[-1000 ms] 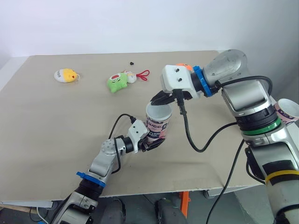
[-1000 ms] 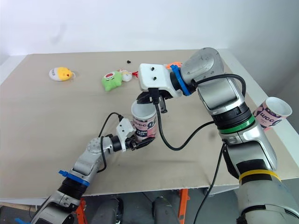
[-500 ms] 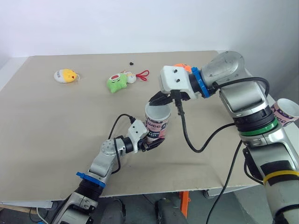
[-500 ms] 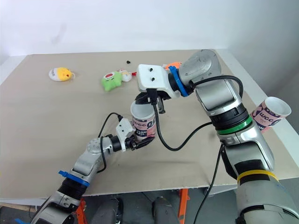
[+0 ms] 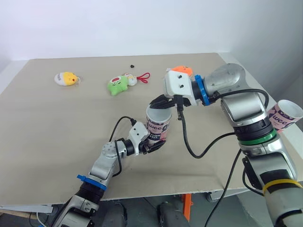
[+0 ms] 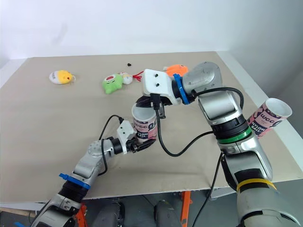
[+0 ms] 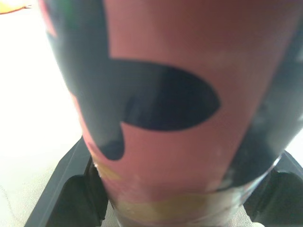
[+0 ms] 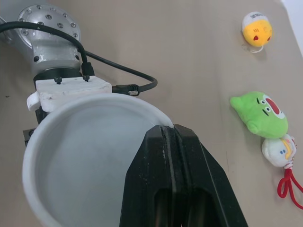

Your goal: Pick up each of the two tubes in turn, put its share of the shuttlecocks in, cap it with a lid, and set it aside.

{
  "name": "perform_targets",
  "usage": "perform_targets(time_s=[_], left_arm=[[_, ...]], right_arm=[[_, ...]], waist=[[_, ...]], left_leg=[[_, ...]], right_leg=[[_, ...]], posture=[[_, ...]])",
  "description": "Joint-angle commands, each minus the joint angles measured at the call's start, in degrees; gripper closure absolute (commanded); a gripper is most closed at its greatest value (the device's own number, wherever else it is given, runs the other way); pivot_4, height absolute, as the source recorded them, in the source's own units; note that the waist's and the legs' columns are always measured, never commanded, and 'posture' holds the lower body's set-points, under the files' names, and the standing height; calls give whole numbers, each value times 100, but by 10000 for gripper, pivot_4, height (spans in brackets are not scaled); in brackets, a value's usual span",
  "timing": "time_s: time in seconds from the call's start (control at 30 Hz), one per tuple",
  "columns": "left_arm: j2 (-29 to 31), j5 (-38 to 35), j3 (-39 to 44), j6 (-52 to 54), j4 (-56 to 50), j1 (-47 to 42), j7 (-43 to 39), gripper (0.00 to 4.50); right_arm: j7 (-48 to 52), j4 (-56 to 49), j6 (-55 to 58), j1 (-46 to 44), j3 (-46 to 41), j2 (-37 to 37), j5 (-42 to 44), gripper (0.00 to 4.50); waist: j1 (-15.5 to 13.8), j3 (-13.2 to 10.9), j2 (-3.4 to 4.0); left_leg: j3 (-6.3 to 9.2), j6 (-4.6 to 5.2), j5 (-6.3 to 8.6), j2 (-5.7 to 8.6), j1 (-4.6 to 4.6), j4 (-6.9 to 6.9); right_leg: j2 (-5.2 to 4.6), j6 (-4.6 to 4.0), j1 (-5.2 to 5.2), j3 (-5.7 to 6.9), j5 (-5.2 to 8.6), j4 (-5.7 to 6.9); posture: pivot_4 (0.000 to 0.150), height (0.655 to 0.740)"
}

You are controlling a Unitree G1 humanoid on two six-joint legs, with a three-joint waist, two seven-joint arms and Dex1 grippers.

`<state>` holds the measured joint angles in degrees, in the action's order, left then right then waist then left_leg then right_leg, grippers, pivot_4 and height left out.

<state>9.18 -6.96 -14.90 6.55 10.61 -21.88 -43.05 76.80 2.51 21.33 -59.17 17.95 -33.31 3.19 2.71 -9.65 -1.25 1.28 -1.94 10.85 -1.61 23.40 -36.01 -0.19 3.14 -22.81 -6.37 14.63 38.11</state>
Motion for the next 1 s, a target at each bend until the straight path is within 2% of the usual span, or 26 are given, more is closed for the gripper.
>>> perform_targets(time_s=[0.03,0.43,0.5,0.53,0.73,1.0], left_arm=[[28,125,-189,219,260,169,-26,15254],[49,124,-200,234,213,210,-22,15254],[52,124,-204,239,200,219,-26,15254],[51,123,-205,243,197,219,-27,15254],[44,113,-216,237,220,197,-30,15254],[52,111,-218,236,222,186,-39,15254]], right_arm=[[54,46,19,182,261,133,30,44506],[142,180,-274,245,211,168,7,44506],[185,160,-272,144,157,130,39,37965],[206,149,-265,99,134,106,50,36188],[219,184,-265,-235,1,-4,53,6625],[341,313,-324,-1000,-288,-273,145,6625]], waist=[[1,8,0],[1,95,-18],[2,95,-17],[2,94,-17],[-2,93,-18],[-4,79,-12]], left_leg=[[0,0,0,0,-2,2],[0,0,0,-2,-15,32],[0,0,0,-1,-15,35],[0,0,0,-1,-14,36],[6,-8,6,2,-8,41],[8,-10,7,5,4,41]], right_leg=[[0,-1,0,0,1,0],[2,-15,1,0,15,0],[2,-14,1,0,16,0],[2,-14,0,0,17,0],[1,-9,-1,0,31,-3],[-1,-6,-12,0,31,-4]], posture=[[1500,7400],[1500,7400],[1500,7400],[1500,7400],[1500,7400],[1500,7400]])
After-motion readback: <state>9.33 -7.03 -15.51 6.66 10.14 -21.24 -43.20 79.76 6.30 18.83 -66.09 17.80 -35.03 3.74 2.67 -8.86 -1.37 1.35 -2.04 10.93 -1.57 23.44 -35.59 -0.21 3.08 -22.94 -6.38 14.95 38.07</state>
